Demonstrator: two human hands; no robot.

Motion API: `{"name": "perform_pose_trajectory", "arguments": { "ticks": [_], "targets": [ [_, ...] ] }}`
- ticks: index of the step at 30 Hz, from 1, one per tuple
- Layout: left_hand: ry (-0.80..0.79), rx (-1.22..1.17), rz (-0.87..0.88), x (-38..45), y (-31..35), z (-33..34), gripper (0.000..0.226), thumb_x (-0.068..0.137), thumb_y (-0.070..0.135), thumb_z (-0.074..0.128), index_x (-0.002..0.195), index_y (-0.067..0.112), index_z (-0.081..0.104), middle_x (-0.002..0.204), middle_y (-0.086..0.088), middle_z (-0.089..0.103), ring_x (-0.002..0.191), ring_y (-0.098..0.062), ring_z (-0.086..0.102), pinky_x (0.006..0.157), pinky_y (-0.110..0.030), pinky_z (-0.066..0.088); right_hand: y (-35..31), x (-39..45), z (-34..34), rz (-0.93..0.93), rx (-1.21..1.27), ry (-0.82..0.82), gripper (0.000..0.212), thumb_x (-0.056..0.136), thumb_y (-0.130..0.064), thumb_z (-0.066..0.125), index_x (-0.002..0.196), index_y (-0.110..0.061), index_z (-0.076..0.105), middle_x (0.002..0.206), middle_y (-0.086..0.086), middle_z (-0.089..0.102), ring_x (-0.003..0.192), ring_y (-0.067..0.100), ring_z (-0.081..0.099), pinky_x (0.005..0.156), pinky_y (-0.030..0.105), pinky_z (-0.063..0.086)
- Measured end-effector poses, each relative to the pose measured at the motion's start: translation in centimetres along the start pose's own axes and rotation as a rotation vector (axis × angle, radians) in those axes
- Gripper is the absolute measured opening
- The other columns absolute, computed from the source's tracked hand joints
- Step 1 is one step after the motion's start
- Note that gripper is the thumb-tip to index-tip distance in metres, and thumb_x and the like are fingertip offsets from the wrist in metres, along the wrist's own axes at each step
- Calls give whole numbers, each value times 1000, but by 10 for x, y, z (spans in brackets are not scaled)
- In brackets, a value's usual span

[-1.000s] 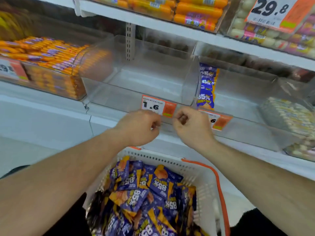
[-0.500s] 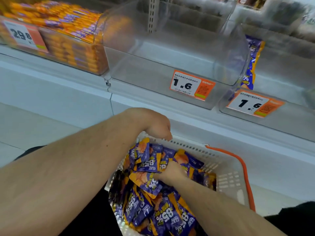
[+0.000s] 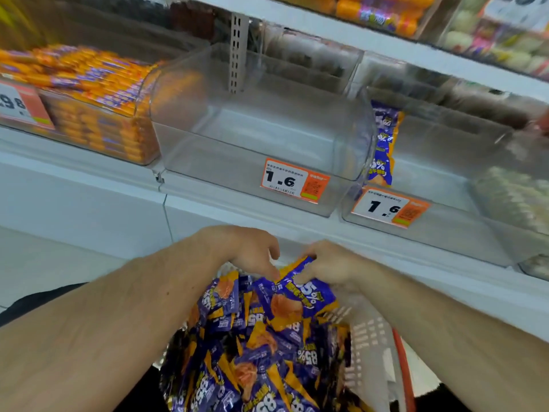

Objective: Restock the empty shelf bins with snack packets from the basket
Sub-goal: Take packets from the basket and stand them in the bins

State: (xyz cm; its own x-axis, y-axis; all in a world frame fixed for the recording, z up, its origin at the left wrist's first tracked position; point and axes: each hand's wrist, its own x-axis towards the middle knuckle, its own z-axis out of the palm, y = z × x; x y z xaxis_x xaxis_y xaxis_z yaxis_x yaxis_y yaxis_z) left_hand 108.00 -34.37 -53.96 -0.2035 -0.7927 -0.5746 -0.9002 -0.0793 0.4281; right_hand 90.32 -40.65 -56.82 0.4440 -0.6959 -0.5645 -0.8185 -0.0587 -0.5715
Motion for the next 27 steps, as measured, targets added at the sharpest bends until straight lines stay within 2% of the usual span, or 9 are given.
{"name": "perform_pose_trajectory", "arguments": {
  "ticks": [2, 5, 9, 11, 14, 17, 21, 23, 27],
  "targets": [
    [5, -91, 47, -1, 3, 1, 46, 88, 39, 68, 129, 21, 56, 126, 4, 61, 115, -18, 59, 102, -39, 46, -10, -17, -28, -50, 85, 11, 17, 73, -2, 80, 80, -14, 70, 90, 14, 74, 84, 26, 70, 82, 44, 57],
    [73, -284, 184, 0, 11, 2, 12, 85, 16, 71, 95, 19, 66, 90, 4, 73, 82, -14, 67, 80, -34, 55, -18, -41, -59, -95, 207, 27, 13, 77, 1, 77, 86, -6, 72, 90, 15, 76, 86, 29, 73, 84, 45, 59],
    [223, -558, 286, -11, 23, -2, 20, 86, -1, 66, 92, 17, 71, 87, 7, 76, 77, -11, 67, 72, -33, 55, -14, -64, -82, -202, 261, 190, 17, 75, -16, 82, 85, -7, 73, 95, 17, 75, 87, 31, 72, 83, 47, 56],
    [304, -631, 297, -17, 27, -4, 24, 87, -1, 64, 88, 22, 71, 76, 8, 72, 65, -9, 59, 61, -28, 48, -7, -73, -89, -235, 337, 265, 29, 73, -24, 83, 94, -5, 73, 98, 20, 73, 80, 27, 67, 71, 41, 49],
    [413, -690, 331, -22, 35, -9, 26, 88, -3, 62, 95, 21, 71, 83, -4, 72, 67, -10, 56, 57, -22, 46, 0, -83, -92, -267, 502, 299, 7, 83, -17, 74, 86, -11, 72, 75, 13, 60, 51, 13, 43, 52, 27, 29],
    [450, -699, 368, -24, 52, -15, 18, 90, -2, 62, 103, 9, 69, 77, 5, 72, 62, -2, 60, 56, -19, 47, 2, -89, -91, -320, 630, 355, 8, 90, -9, 65, 82, -12, 67, 71, 9, 58, 43, 10, 36, 45, 24, 23],
    [482, -712, 433, -26, 82, -32, 14, 93, 8, 62, 86, 19, 67, 70, 8, 69, 63, -7, 62, 56, -21, 47, -10, -107, -113, -347, 721, 393, 18, 97, -5, 55, 81, -11, 63, 52, -2, 60, 34, 4, 41, 35, 15, 28],
    [668, -671, 451, -20, 92, -45, 13, 92, 18, 64, 80, 21, 64, 64, 11, 64, 58, -5, 57, 59, -23, 47, -10, -112, -145, -307, 745, 468, 28, 97, -7, 55, 71, -14, 56, 41, -5, 46, 31, 6, 29, 36, 16, 22],
    [1023, -277, 313, 8, 93, -73, 9, 92, 39, 58, 89, 32, 61, 88, 13, 63, 73, -5, 58, 74, -30, 51, 7, -84, -208, -180, 760, 654, 34, 95, -11, 60, 70, -20, 39, 57, 3, 23, 40, 11, 17, 39, 19, 15]
  ]
}}
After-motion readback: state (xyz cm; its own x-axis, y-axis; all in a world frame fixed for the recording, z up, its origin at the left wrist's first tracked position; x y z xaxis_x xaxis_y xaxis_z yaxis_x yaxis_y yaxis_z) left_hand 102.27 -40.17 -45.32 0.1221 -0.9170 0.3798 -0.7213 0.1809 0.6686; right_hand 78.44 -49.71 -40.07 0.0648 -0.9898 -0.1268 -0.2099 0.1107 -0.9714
